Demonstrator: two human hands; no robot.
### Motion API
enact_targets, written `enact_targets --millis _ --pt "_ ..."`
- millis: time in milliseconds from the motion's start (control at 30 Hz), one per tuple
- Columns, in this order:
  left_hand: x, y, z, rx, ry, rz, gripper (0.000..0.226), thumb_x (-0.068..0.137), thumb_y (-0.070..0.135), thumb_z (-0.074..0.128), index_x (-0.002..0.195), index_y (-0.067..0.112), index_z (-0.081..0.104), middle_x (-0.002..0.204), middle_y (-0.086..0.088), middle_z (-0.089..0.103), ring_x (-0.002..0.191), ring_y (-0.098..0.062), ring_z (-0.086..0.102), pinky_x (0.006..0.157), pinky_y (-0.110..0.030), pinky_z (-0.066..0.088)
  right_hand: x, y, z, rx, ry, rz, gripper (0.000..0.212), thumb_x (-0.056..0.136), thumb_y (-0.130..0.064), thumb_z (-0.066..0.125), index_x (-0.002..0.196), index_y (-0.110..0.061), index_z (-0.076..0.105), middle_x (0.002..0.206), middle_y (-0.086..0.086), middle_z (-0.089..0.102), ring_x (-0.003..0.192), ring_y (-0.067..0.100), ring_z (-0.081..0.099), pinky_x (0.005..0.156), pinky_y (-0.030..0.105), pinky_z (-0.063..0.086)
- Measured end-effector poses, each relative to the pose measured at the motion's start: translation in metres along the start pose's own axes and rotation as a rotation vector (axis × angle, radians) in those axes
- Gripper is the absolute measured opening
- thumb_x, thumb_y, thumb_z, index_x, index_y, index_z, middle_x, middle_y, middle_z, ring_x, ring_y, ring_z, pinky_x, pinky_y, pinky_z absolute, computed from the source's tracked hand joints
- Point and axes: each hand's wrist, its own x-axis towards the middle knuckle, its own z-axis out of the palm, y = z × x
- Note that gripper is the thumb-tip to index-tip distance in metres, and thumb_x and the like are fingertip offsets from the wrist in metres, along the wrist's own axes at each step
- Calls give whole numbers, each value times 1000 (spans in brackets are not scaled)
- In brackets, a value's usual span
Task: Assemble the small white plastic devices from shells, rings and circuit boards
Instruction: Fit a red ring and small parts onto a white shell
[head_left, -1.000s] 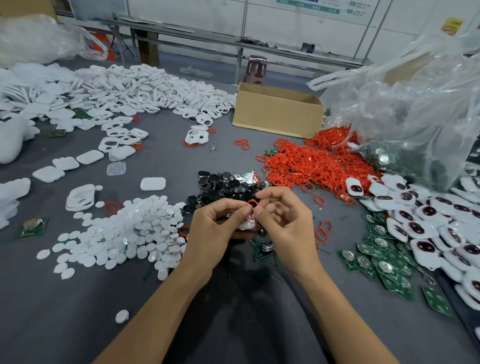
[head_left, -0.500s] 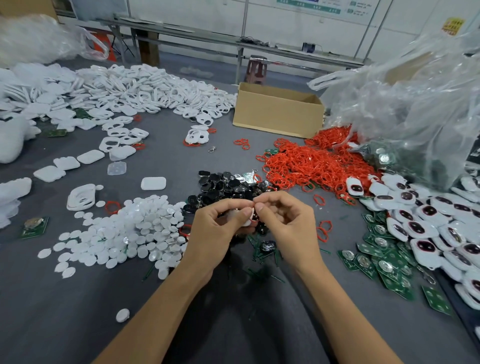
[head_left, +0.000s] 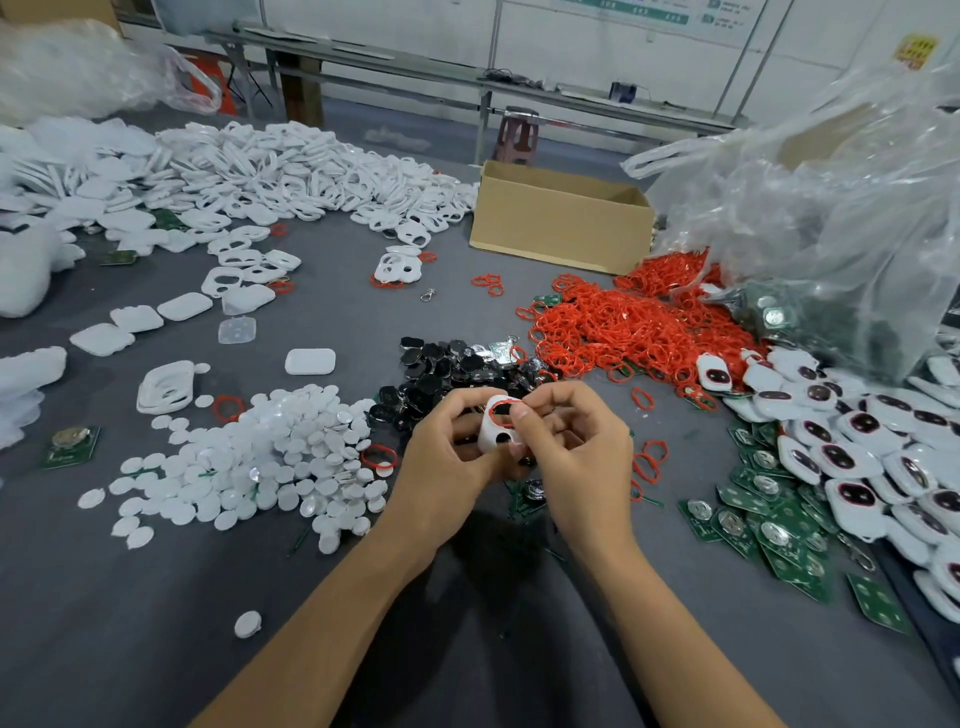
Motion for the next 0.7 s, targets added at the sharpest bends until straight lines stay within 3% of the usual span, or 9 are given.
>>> enact_targets --millis 67,167,267,367,700 --pt "-1 1 0 -17 -12 -6 39 82 -2 73 115 14 61 96 -6 75 78 -12 72 70 -27 58 -1 0 1 -44 18 -15 13 82 -6 70 79 -17 64 66 3 62 55 22 60 55 49 53" --pt "0 2 1 -82 -2 -32 30 86 0 68 112 15 63 97 -7 75 87 -18 73 70 -28 58 -1 0 1 -58 30 -8 15 83 -9 69 78 -22 63 67 3 60 60 31 59 56 54 52" --pt "0 3 3 -189 17 -69 17 93 9 61 103 19 71 93 -9 75 86 -17 72 69 -28 58 -2 0 0 -65 30 -9 13 83 -8 70 78 -18 62 66 3 60 61 31 57 55 52 51" --pt "0 4 4 -213 23 -88 23 98 17 54 95 22 77 98 -9 75 90 -16 72 71 -26 58 -2 -1 1 -35 32 18 13 82 -6 69 78 -16 63 65 0 60 59 26 56 55 53 51" --pt "-1 7 5 -217 38 -91 25 97 15 53 91 18 78 94 -11 75 87 -17 72 69 -27 59 -1 0 2 -6 58 23 15 77 3 73 73 -10 68 73 1 68 66 17 62 63 43 52"
